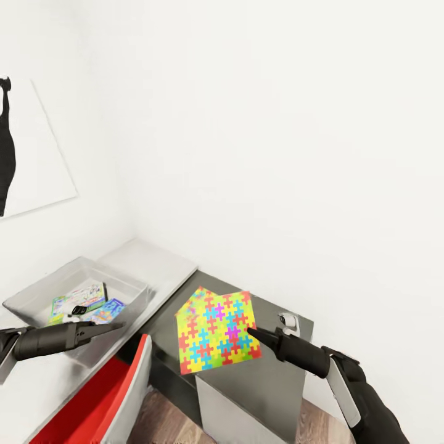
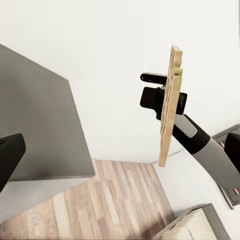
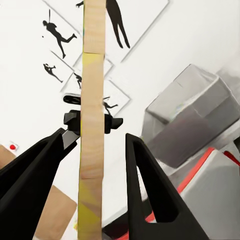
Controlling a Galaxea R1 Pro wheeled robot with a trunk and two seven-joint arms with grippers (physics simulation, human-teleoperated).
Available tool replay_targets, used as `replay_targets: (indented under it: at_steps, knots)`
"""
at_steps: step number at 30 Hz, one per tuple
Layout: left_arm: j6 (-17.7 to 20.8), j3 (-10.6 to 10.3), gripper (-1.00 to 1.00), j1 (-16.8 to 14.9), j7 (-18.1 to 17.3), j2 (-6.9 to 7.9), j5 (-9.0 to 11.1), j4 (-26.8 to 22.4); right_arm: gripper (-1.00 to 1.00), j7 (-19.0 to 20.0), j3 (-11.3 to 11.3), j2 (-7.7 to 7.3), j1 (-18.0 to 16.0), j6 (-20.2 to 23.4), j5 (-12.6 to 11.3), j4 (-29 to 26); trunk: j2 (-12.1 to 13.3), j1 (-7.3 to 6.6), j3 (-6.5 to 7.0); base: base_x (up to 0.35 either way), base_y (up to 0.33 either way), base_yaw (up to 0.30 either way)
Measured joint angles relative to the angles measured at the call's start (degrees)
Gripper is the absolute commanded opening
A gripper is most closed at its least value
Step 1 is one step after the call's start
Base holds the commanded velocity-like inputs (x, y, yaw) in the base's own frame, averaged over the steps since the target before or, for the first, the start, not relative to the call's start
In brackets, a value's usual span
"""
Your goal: Put all the toys in the child's room - the three board games (two on the bed and one on the table), the two jigsaw puzzles on the table, and the tennis ball on the table - inside the toy box on the table in the child's room.
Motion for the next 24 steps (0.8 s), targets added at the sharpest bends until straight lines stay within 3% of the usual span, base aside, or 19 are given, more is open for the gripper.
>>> replay_targets:
  at_steps: [24]
  knots:
    - [0.00,0.02,1.00,0.06,0.01,0.01,0.02,-0.01,-1.00,-0.01,0.01,0.01,-0.02,0.00,0.02,0.01,0.00,0.00,0.00,-0.183,0.203,0.254]
